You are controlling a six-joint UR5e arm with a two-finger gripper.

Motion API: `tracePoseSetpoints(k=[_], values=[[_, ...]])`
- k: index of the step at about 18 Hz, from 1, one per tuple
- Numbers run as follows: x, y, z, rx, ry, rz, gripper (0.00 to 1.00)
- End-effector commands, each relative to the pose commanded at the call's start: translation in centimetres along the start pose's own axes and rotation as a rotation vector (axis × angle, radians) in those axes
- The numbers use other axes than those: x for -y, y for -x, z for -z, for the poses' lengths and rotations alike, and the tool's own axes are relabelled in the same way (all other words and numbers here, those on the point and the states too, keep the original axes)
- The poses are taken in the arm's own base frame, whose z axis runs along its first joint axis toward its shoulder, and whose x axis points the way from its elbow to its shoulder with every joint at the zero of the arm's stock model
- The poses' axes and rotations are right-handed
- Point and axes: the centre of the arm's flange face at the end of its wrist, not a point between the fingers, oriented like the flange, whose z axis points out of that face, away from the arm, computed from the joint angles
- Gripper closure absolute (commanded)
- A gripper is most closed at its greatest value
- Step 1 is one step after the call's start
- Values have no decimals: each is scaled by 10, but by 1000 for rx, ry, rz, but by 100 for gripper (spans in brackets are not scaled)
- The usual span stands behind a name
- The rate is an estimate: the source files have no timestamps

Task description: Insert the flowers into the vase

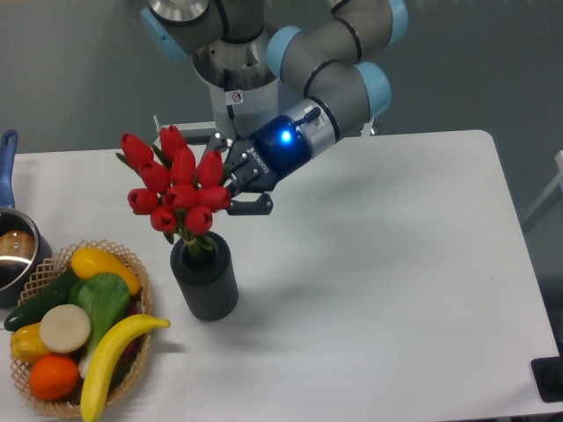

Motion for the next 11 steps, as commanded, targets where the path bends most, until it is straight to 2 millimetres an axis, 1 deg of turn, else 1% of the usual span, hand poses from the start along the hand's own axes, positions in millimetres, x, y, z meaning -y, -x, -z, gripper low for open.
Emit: tracePoseSetpoints(k=[3, 5, 6, 8, 10, 11], values=[[-12, 6, -1, 9, 36, 15, 68], [-17, 7, -1, 22, 78, 17, 55], [-20, 7, -1, 23, 84, 21, 45], [-25, 6, -1, 30, 108, 26, 35], [-25, 5, 0, 38, 133, 23, 15], [-26, 5, 0, 42, 146, 21, 1]])
